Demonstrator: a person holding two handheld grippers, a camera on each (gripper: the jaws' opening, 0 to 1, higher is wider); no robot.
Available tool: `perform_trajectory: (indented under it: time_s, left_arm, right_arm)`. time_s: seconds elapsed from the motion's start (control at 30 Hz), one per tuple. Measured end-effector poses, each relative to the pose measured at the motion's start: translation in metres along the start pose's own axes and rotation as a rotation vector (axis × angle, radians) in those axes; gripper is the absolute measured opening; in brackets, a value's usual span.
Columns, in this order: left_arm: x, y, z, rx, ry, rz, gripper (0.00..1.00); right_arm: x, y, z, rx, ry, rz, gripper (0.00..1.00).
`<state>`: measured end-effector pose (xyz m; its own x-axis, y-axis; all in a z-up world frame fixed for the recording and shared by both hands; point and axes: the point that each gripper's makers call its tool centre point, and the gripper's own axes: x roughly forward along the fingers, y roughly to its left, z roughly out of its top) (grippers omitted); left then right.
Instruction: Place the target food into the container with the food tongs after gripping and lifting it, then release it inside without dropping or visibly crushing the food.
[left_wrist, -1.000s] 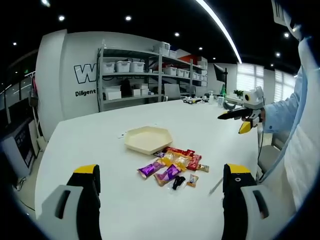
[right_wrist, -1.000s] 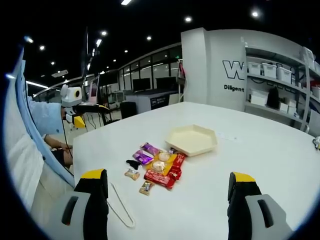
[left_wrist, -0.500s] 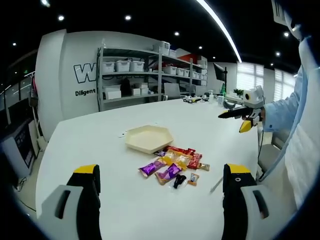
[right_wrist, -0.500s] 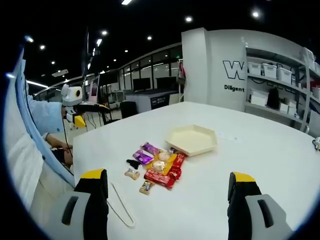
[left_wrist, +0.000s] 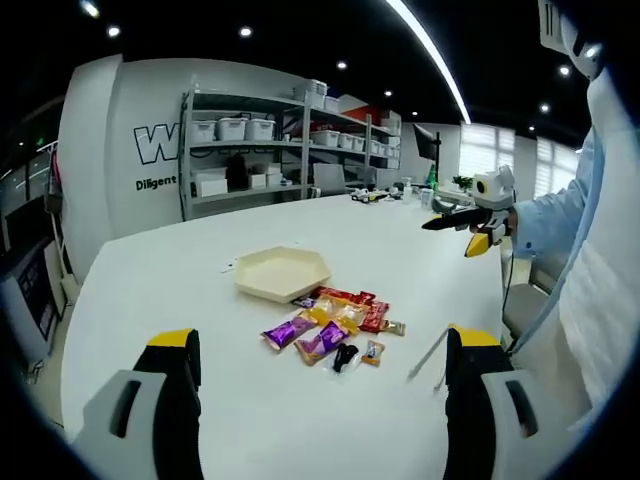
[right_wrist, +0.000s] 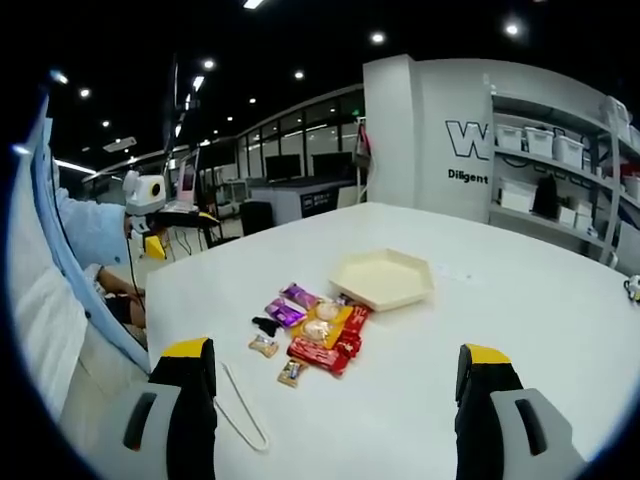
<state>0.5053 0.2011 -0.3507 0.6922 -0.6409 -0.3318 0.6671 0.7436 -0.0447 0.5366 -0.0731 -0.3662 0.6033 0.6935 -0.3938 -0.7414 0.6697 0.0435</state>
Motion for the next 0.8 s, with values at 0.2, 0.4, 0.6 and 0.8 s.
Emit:
perform_trajectory:
  time_s: [0.2, 0.4, 0.6, 0.8]
  left_arm:
    - [0.002, -0.022, -0.018, 0.043, 0.053, -0.136, 1.0]
    - [0.011, -0.045, -0.024, 0.078, 0.067, -0.217, 0.99]
    - [0.023, -0.065, -0.037, 0.084, 0.092, -0.269, 0.97]
    - [0.031, -0.089, -0.051, 0.102, 0.103, -0.336, 0.9]
  right_arm:
    - [-0.001, 0.002, -0.001, -0.002, 0.004, 0.001, 1.0]
    - [-0.002, 0.002, -0.002, -0.001, 0.007, 0.0, 1.0]
    - [-0.002, 0.002, -0.002, 0.001, 0.008, -0.002, 1.0]
    - [-0.003, 0.0, -0.002, 0.0, 0.011, -0.005, 1.0]
